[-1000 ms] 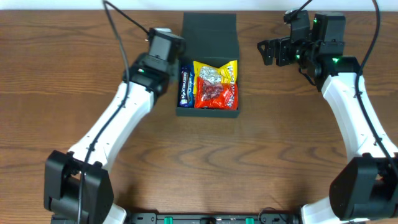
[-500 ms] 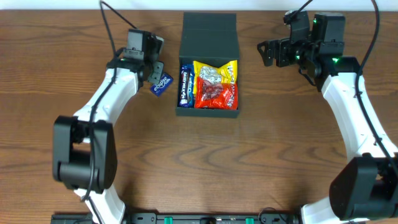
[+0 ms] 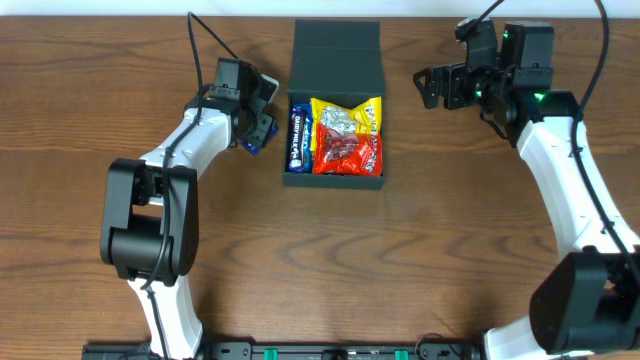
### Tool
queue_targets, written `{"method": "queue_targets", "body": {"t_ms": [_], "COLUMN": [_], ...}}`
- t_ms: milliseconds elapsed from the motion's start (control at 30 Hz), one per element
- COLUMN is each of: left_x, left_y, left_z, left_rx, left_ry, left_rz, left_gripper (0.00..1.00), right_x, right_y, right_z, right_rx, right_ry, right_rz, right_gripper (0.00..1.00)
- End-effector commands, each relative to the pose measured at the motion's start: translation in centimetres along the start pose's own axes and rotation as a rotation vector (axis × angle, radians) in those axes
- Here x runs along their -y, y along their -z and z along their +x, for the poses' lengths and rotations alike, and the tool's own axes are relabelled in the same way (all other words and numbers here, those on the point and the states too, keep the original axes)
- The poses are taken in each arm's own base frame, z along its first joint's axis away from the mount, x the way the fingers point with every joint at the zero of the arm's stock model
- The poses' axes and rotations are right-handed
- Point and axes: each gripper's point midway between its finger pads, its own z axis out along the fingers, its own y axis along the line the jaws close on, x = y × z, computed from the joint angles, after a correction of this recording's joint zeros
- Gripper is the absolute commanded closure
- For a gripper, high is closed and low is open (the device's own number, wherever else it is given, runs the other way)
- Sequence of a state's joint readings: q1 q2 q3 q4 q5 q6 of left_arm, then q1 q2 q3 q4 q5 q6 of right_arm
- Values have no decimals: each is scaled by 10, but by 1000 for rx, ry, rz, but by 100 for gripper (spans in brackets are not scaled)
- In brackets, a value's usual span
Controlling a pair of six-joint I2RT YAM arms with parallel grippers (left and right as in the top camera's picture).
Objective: Pack container
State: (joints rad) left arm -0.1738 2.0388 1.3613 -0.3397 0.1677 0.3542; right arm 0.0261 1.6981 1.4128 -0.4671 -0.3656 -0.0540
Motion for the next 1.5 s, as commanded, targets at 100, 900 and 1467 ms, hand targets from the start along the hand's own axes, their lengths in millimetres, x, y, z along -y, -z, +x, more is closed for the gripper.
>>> {"method": "queue_targets", "body": {"t_ms": [100,900,1467], "left_x": [2,-17,65], "left_y": [-19,14,90], "left_z": [13,-23,-102], "left_rx": [-47,39,248], "left_ry": [-39,41,242], "left_rz": [31,-63,55], "left_gripper": [43,75,80], "right_x": [4,4,4], "right_y": [2,2,2], "right_z": [-5,-6,-6], "right_rx": [11,15,14], "right_ry": [-18,-16,-17], "right_rz": [9,10,10], "right_gripper": [1,1,1]}}
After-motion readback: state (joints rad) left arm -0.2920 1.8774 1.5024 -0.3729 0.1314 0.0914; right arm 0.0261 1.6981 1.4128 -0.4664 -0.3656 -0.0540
